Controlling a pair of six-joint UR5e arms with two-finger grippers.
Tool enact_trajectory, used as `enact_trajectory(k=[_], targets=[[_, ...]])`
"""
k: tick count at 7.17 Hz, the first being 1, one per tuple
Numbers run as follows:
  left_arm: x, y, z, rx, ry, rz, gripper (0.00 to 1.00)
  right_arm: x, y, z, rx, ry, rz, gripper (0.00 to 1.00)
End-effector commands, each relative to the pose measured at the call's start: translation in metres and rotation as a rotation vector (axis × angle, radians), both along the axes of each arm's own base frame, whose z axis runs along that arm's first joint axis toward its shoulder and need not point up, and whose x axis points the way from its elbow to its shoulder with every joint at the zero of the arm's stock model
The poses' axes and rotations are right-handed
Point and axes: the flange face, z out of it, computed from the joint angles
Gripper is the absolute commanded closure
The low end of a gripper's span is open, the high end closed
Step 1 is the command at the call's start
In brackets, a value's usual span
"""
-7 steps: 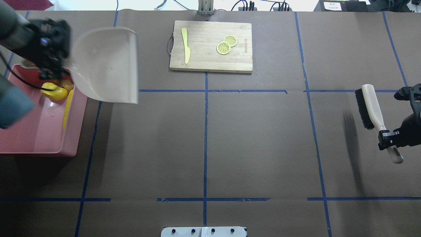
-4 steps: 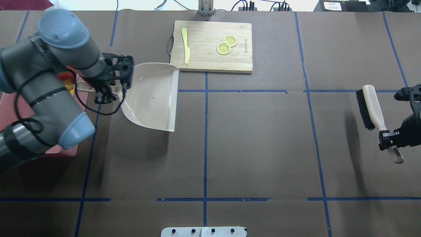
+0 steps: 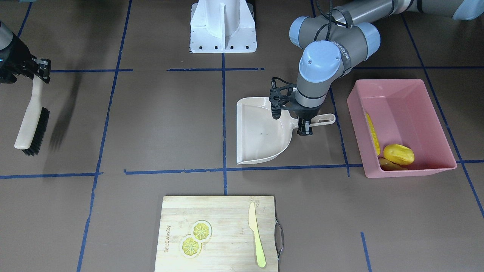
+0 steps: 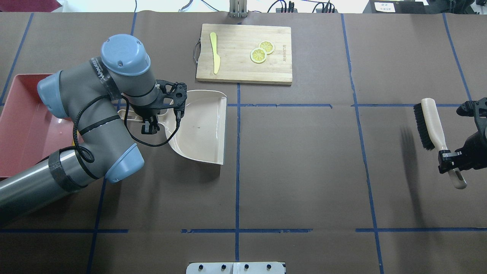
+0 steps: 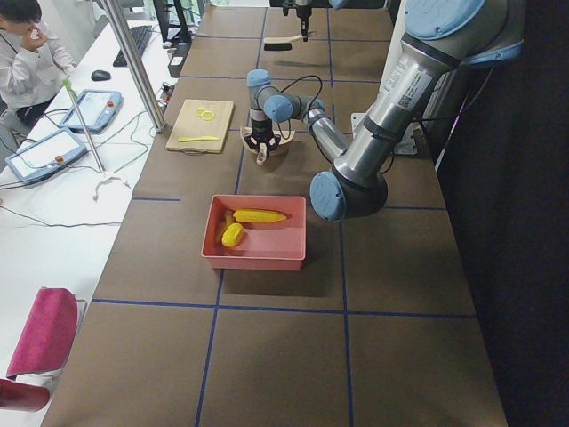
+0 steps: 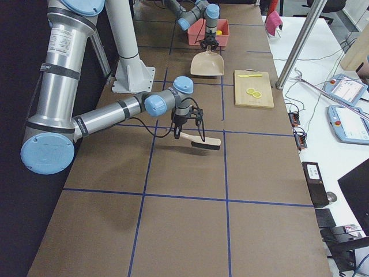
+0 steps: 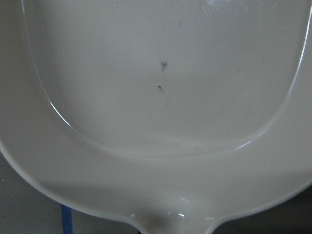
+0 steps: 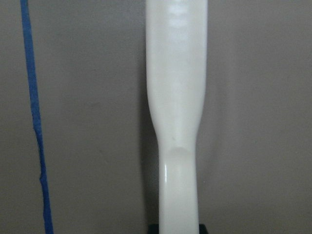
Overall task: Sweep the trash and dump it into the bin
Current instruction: 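Carry the empty dustpan back and lower it onto the table with the left gripper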
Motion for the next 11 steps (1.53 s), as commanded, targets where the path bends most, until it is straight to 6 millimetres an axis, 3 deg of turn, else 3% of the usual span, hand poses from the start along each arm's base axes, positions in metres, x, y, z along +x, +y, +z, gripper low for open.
enact_trajectory(k=[1, 7, 8, 9, 10, 11], targets=[[0.025, 0.026, 0.006, -0.045, -0.008, 0.000, 0.86, 0.000, 0.000, -0.001, 0.002, -0.003, 0.003, 0.97], [0.043, 0.043, 0.005, 0.019, -0.030, 0.016, 0.83, -0.001, -0.001, 0.000, 0.009, -0.003, 0.004, 0.96], [0.044, 0.045, 0.004, 0.019, -0.028, 0.018, 0.70, 0.000, -0.001, -0.001, 0.008, -0.004, 0.004, 0.96], [0.044, 0.045, 0.005, 0.020, -0.028, 0.020, 0.41, -0.001, -0.001, -0.001, 0.009, -0.005, 0.002, 0.96], [0.043, 0.046, 0.003, 0.025, -0.023, 0.021, 0.00, -0.001, -0.001, -0.001, 0.012, -0.008, 0.003, 0.96], [0.033, 0.046, -0.009, 0.041, 0.000, 0.013, 0.00, -0.001, -0.001, 0.004, 0.005, -0.003, 0.003, 0.95]])
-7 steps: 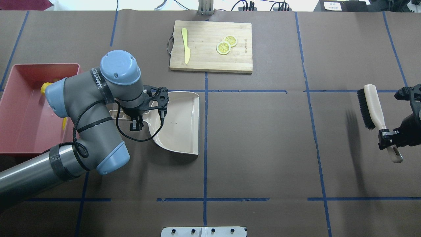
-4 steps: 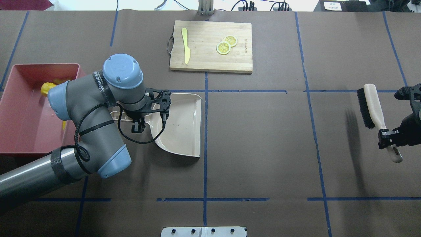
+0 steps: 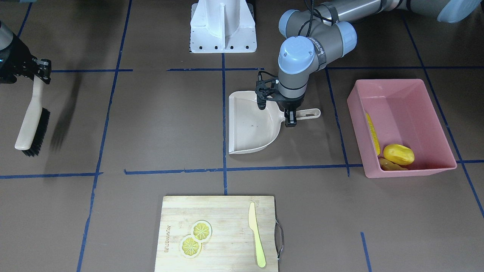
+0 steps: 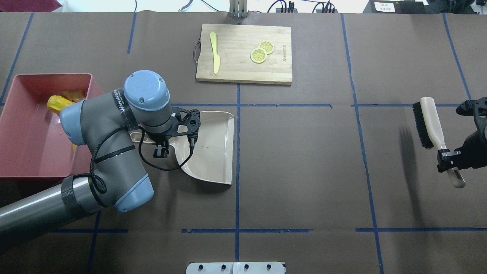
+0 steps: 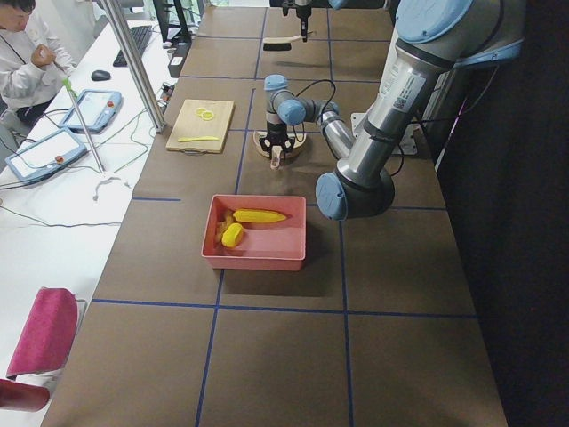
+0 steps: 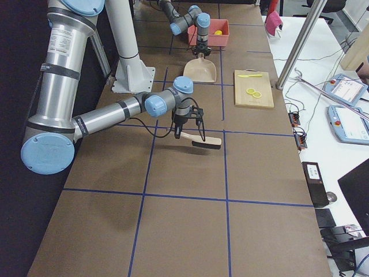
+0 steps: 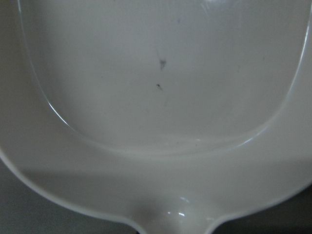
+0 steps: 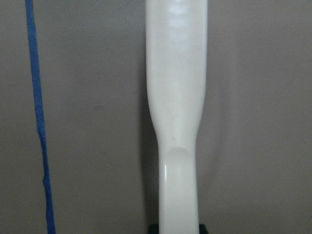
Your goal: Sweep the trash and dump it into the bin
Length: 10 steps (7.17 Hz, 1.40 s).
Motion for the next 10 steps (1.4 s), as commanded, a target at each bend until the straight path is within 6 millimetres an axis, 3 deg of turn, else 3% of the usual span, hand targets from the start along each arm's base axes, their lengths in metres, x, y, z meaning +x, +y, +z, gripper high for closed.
enact_trajectory(k=[1, 2, 3, 4, 5, 6, 7, 8, 9, 10], targets=[[-0.039, 0.006, -0.005, 0.026, 0.034, -0.027, 0.00, -0.001, 0.000, 0.009, -0.016, 0.009, -0.001, 0.95], [-0.079, -0.003, -0.005, 0.038, 0.051, -0.075, 0.00, 0.001, 0.002, 0.014, -0.024, 0.015, -0.001, 0.94], [-0.121, -0.024, -0.008, 0.043, 0.059, -0.146, 0.00, 0.002, 0.003, 0.016, -0.031, 0.018, -0.001, 0.94], [-0.158, -0.040, 0.017, 0.016, 0.032, -0.207, 0.00, 0.003, 0.004, 0.021, -0.036, 0.022, -0.002, 0.93], [-0.207, -0.066, 0.030, -0.001, 0.016, -0.297, 0.00, 0.003, 0.004, 0.026, -0.031, 0.018, -0.003, 0.92], [-0.259, -0.085, 0.051, -0.041, 0.006, -0.371, 0.00, 0.002, 0.004, 0.038, -0.023, 0.014, -0.011, 0.84], [-0.306, -0.097, 0.060, -0.109, 0.050, -0.416, 0.00, -0.002, 0.001, 0.067, -0.022, 0.009, -0.012, 0.81], [-0.333, -0.098, 0.073, -0.149, 0.065, -0.443, 0.00, 0.000, 0.004, 0.078, 0.004, -0.023, -0.013, 0.82], [-0.347, -0.094, 0.095, -0.185, 0.044, -0.465, 0.00, 0.003, 0.008, 0.084, -0.001, -0.019, -0.014, 0.83], [-0.394, -0.088, 0.135, -0.271, 0.038, -0.532, 0.00, 0.005, 0.012, 0.089, -0.005, -0.011, -0.022, 0.82]])
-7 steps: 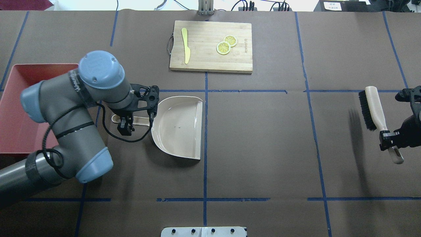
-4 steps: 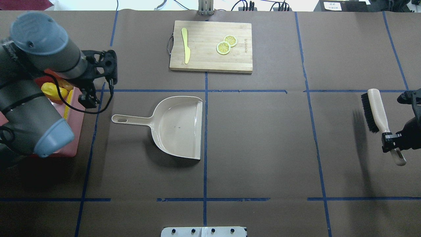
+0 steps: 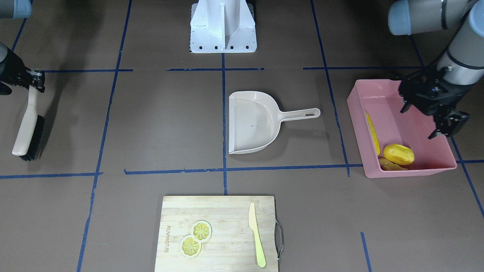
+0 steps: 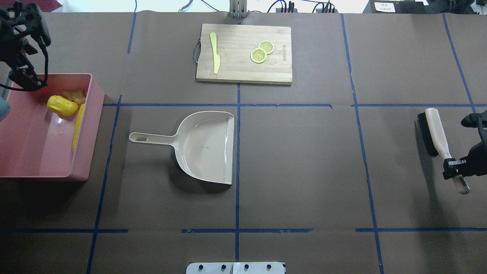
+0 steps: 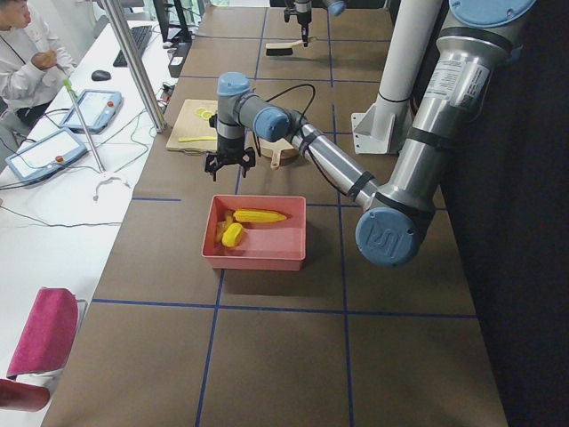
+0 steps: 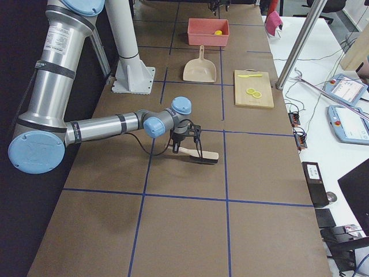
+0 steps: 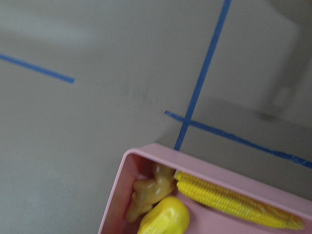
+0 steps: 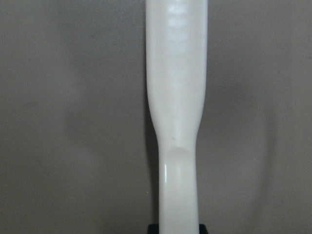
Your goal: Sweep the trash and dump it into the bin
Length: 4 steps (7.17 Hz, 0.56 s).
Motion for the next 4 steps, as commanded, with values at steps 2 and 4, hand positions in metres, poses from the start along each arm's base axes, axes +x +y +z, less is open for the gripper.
enact_trajectory(k=[2, 4], targets=[[-0.120, 0.016, 0.088, -0.227, 0.050, -0.193, 0.00, 0.003, 0.009, 0.014, -0.007, 0.009, -0.014, 0.80], [-0.160, 0.030, 0.127, -0.440, 0.065, -0.433, 0.00, 0.001, 0.013, 0.018, -0.014, 0.015, -0.024, 0.73]])
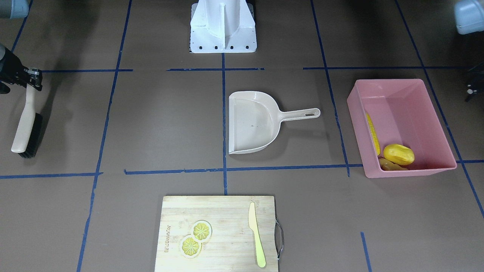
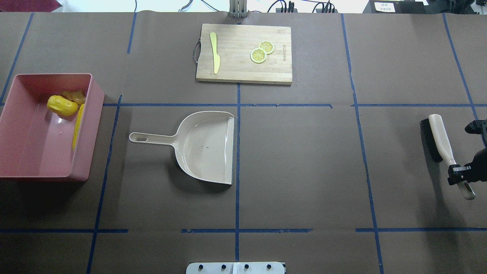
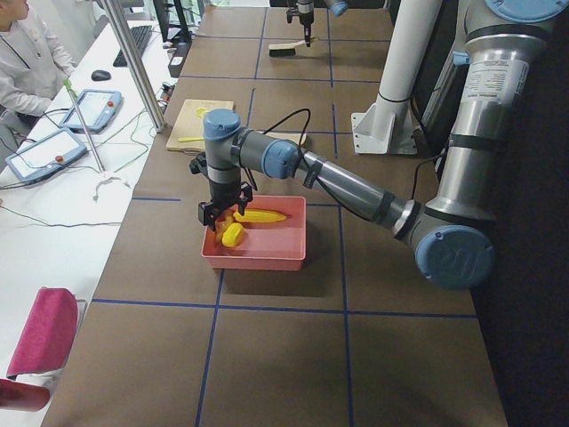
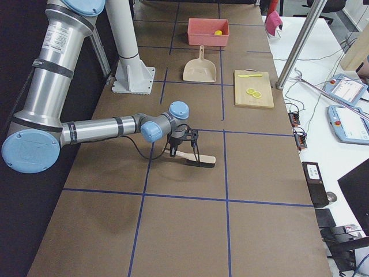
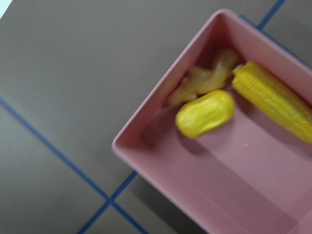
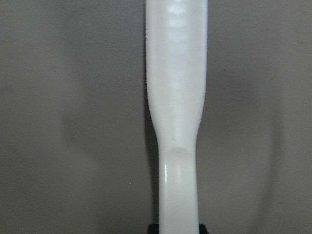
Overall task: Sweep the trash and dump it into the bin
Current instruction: 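Lower the brush onto the table and open the right gripper, withdrawing it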
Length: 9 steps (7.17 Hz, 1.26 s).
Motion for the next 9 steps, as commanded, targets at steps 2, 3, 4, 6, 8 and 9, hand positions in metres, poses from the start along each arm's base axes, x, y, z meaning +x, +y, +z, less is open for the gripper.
enact_trajectory(k=[2, 3, 4, 6, 8, 9], targets=[[-0.048, 0.038, 0.077, -0.303, 0.084, -0.241, 0.00, -0.002, 0.004, 0.003, -0.008, 0.005, -0.008, 0.57], [-0.049, 0.039, 0.079, -0.308, 0.091, -0.241, 0.00, -0.002, 0.005, 0.004, -0.013, 0.006, -0.008, 0.15], [-0.049, 0.039, 0.079, -0.312, 0.092, -0.246, 0.00, -0.001, 0.008, 0.006, -0.015, 0.009, -0.013, 0.03], [-0.064, 0.040, 0.089, -0.339, 0.093, -0.282, 0.00, 0.019, 0.021, -0.019, 0.005, -0.011, 0.015, 0.01], [-0.072, 0.041, 0.091, -0.443, 0.100, -0.422, 0.00, 0.105, 0.005, -0.041, -0.008, -0.104, 0.206, 0.01], [-0.084, 0.043, 0.099, -0.463, 0.102, -0.448, 0.00, 0.133, 0.004, -0.030, 0.006, -0.148, 0.203, 0.01]])
